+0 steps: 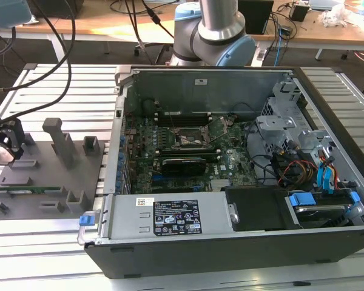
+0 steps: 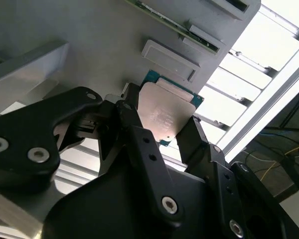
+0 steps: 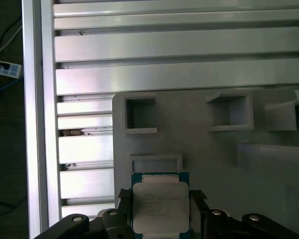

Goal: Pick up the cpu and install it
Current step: 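Pick up the cpu and move it towards the insertion slot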

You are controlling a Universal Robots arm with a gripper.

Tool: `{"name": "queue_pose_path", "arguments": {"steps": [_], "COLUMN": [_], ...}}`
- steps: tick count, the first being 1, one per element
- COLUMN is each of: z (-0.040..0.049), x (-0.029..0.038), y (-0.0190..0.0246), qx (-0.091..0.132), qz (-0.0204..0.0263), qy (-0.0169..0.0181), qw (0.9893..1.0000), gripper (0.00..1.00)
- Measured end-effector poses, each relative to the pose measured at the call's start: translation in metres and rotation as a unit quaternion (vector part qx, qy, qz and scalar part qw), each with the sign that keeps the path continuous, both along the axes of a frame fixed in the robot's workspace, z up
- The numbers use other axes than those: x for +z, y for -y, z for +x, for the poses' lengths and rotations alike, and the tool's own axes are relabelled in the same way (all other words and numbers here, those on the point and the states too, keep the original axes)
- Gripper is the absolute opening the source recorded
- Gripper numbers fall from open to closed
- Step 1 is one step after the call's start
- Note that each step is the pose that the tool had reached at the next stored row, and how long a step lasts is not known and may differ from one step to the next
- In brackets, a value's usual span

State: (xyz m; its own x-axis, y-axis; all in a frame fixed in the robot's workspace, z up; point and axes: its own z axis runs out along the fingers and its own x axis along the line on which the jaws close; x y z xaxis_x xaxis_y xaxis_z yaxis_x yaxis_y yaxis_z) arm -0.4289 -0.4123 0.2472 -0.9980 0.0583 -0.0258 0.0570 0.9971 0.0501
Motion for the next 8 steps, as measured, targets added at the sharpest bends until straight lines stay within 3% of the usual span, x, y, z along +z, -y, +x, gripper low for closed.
{"name": "queue_pose_path", "arguments": {"steps": [8], "z": [0.0], "x": [0.0003], "y": [0.0], "qx": [0.0], "qz": [0.0], "qy": [0.0], "qw": [1.0], "gripper": [0.55]}}
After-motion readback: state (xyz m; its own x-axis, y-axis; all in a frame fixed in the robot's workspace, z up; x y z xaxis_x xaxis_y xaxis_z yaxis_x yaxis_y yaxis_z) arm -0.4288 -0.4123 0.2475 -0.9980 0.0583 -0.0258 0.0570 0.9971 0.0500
